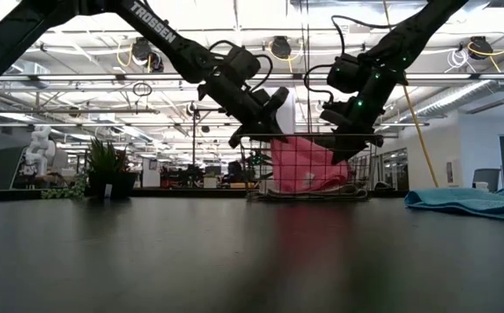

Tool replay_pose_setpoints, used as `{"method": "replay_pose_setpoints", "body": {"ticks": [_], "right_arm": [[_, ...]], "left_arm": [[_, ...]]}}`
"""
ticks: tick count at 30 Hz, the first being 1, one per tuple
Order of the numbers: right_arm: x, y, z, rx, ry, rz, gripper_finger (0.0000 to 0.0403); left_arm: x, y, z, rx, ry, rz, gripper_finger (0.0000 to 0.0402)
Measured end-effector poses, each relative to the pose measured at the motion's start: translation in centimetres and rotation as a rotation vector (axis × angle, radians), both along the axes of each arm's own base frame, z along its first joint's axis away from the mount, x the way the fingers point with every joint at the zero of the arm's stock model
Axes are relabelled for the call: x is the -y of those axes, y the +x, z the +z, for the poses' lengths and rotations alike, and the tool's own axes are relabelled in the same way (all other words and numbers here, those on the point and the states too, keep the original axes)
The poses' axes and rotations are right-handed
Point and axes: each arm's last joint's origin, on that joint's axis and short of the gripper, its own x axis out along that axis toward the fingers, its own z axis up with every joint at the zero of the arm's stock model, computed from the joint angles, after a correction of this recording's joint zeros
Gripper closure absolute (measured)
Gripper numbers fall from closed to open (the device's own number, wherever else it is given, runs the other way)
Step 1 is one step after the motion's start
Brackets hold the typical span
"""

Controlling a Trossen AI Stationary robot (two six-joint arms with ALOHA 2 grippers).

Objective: Fold microfiber towels
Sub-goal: Put the pink towel into the wire basket

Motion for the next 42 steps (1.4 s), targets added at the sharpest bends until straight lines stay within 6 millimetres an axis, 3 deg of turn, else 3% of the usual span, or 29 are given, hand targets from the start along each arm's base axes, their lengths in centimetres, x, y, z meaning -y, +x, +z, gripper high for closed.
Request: {"method": "replay_pose_setpoints", "body": {"ticks": [12,16,22,33,42], "right_arm": [[0.2,0.5,1.0,0.003,-0.112,-0.009,0.0276],[0.2,0.6,2.9,0.050,-0.168,0.006,0.0262],[0.2,0.6,4.2,0.109,-0.219,0.022,0.0261],[1.3,4.2,0.2,0.213,-0.145,0.090,0.0272],[2.0,4.8,-0.7,0.239,-0.161,0.087,0.0273]], "left_arm": [[0.1,-0.3,-0.4,-0.058,-0.008,0.016,0.0320],[0.1,-0.3,-0.4,-0.061,0.002,0.010,0.0319],[0.1,-0.3,-0.4,-0.064,0.007,0.007,0.0320],[0.1,-0.5,-0.7,-0.091,0.001,0.002,0.0320],[-0.3,-1.2,-1.2,-0.169,-0.006,0.050,0.0320]]}}
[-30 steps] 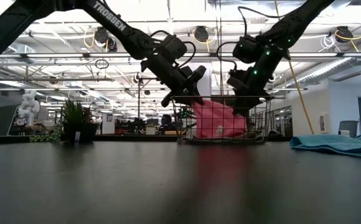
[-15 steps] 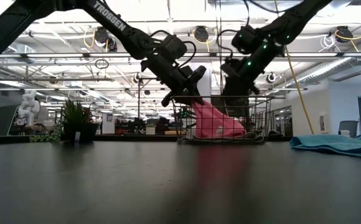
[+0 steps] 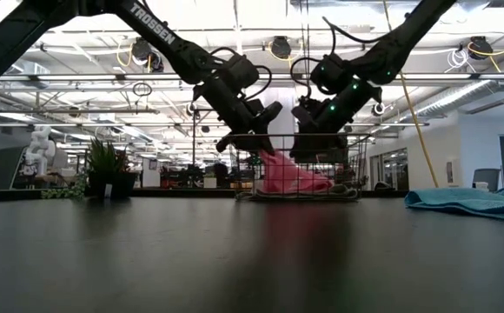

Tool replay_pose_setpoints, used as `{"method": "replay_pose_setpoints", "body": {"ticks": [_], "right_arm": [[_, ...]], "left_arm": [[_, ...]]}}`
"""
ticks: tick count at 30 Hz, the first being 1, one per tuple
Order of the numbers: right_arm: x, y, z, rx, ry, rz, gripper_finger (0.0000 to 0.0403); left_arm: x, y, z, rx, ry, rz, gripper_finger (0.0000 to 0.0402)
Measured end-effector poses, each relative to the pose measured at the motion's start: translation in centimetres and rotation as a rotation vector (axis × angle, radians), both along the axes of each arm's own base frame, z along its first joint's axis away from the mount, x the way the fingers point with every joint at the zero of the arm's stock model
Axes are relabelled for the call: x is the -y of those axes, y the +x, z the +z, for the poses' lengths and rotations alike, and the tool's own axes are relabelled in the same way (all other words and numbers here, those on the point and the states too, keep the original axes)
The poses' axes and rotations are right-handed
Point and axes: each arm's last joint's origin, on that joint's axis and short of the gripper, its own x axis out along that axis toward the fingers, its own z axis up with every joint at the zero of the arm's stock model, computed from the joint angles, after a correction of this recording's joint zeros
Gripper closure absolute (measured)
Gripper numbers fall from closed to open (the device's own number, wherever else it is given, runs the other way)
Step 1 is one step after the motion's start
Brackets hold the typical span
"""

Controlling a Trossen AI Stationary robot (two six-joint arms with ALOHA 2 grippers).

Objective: Fold microfiber towels
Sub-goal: Put the pink towel into the wire basket

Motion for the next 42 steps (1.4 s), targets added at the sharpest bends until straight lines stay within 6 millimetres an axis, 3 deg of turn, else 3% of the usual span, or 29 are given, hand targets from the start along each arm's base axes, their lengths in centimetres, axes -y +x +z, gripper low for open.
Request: {"method": "replay_pose_setpoints", "body": {"ticks": [7,12,21,27,34,39,42], "right_arm": [[0.0,-0.1,0.0,0.009,0.022,0.016,0.0273],[0.0,-0.1,0.1,0.030,0.046,0.019,0.0273],[-0.2,-1.0,2.3,0.072,0.005,0.008,0.0273],[-0.1,-1.8,3.8,0.105,-0.017,0.002,0.0273],[-0.8,-1.8,3.3,0.049,-0.011,0.120,0.0297],[-0.5,-2.5,3.1,-0.030,0.018,0.133,0.0354],[0.0,-3.0,3.7,-0.068,0.029,0.126,0.0367]], "left_arm": [[0.1,0.0,0.0,-0.002,0.007,-0.046,0.0312],[0.1,0.1,0.6,-0.005,0.004,-0.049,0.0273],[-0.3,0.6,3.9,-0.024,0.055,-0.045,0.0200],[0.1,0.9,6.9,-0.072,0.084,-0.012,0.0188],[3.3,0.1,9.3,-0.320,0.002,-0.023,0.0188],[7.9,-1.4,11.2,-0.507,0.022,0.034,0.0193],[11.0,-2.5,11.5,-0.655,0.046,0.118,0.0210]]}}
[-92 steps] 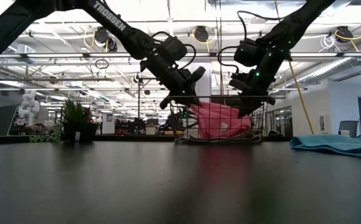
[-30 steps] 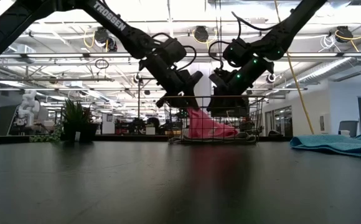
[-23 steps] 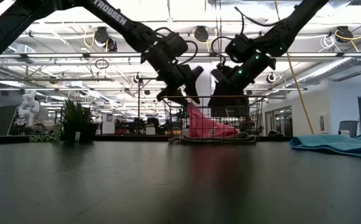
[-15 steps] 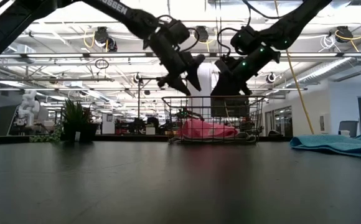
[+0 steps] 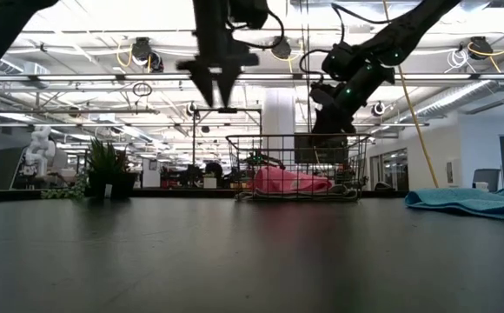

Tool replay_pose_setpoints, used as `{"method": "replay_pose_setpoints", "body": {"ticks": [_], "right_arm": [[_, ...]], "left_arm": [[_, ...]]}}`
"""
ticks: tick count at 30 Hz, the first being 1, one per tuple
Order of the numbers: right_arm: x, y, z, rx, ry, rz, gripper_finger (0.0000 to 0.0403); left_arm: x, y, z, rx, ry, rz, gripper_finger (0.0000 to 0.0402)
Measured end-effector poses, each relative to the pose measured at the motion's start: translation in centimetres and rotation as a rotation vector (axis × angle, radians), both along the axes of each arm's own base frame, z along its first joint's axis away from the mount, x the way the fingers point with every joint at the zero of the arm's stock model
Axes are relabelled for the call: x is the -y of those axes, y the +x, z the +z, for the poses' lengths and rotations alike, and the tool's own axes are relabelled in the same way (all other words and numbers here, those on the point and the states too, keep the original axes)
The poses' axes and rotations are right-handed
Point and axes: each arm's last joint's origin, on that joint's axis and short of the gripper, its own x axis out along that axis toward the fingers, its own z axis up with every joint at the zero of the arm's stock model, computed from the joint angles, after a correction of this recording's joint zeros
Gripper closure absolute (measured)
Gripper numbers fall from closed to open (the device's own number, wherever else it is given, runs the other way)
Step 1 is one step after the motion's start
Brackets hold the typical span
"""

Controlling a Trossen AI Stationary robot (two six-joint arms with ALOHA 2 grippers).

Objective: Fold microfiber towels
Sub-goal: Put the pink towel into the wire basket

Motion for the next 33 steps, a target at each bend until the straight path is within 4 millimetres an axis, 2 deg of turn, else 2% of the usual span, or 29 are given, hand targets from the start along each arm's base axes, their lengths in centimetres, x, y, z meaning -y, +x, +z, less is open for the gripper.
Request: {"method": "replay_pose_setpoints", "body": {"ticks": [5,12,15,18,26,29,33], "right_arm": [[1.1,-0.8,1.3,-0.046,-0.017,0.000,0.0348],[2.0,-0.7,3.2,-0.049,-0.003,-0.020,0.0285],[2.3,0.0,3.0,-0.097,0.052,-0.011,0.0268],[2.9,1.2,2.0,-0.163,0.078,0.031,0.0263],[6.3,3.6,1.0,-0.335,0.073,0.019,0.0262],[7.0,4.2,0.8,-0.409,0.075,0.015,0.0261],[7.9,5.0,-0.1,-0.422,0.097,0.010,0.0261]], "left_arm": [[4.1,-1.3,0.1,-0.128,0.002,0.132,0.0242],[7.1,-1.6,0.3,-0.075,0.003,0.172,0.0256],[7.7,-2.6,0.7,-0.059,-0.011,0.198,0.0256],[8.0,-3.9,1.0,-0.040,-0.015,0.242,0.0256],[8.3,-8.2,1.9,0.008,-0.013,0.342,0.0257],[8.5,-9.6,2.2,0.029,-0.002,0.372,0.0257],[8.5,-11.0,2.4,0.045,0.020,0.391,0.0256]]}}
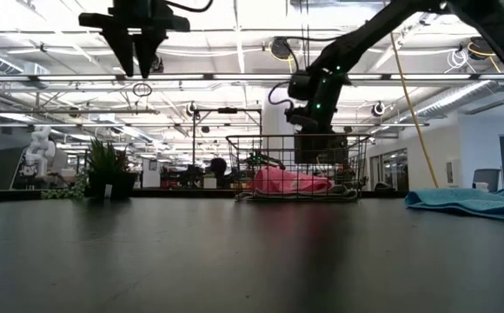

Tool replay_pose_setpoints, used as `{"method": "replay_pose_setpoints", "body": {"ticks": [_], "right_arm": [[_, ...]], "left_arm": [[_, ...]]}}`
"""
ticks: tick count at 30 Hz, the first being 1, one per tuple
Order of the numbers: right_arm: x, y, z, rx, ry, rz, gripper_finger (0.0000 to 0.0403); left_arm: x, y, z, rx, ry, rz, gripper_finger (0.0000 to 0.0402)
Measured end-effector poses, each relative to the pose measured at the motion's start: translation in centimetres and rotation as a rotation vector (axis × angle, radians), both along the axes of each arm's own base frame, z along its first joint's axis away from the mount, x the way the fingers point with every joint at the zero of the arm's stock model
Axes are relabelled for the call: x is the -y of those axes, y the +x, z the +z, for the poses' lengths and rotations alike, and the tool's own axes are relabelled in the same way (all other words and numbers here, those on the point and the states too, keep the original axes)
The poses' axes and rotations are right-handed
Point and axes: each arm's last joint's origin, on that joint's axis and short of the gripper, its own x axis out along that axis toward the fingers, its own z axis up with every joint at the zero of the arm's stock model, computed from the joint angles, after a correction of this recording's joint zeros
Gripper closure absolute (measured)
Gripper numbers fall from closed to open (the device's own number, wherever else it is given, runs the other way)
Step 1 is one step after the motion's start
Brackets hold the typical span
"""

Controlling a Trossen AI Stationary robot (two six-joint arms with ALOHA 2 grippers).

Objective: Fold microfiber towels
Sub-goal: Put the pink towel into the wire basket

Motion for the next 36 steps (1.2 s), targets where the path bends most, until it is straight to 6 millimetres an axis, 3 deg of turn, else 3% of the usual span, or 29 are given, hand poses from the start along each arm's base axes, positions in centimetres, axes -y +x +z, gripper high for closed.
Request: {"method": "replay_pose_setpoints", "body": {"ticks": [12,23,27,36], "right_arm": [[0.8,0.9,-3.8,-0.034,0.082,-0.066,0.0261],[-0.5,2.1,-3.7,-0.018,0.106,-0.053,0.0265],[-1.0,2.7,-3.7,-0.052,0.049,-0.041,0.0293],[-1.5,2.6,-2.8,-0.132,-0.057,-0.025,0.0395]], "left_arm": [[-0.7,-1.7,0.5,-0.005,0.057,-0.012,0.0256],[-1.3,-1.9,0.6,-0.025,0.076,-0.025,0.0256],[-1.3,-1.9,0.6,-0.023,0.080,-0.025,0.0256],[-1.3,-1.9,0.6,-0.020,0.080,-0.020,0.0256]]}}
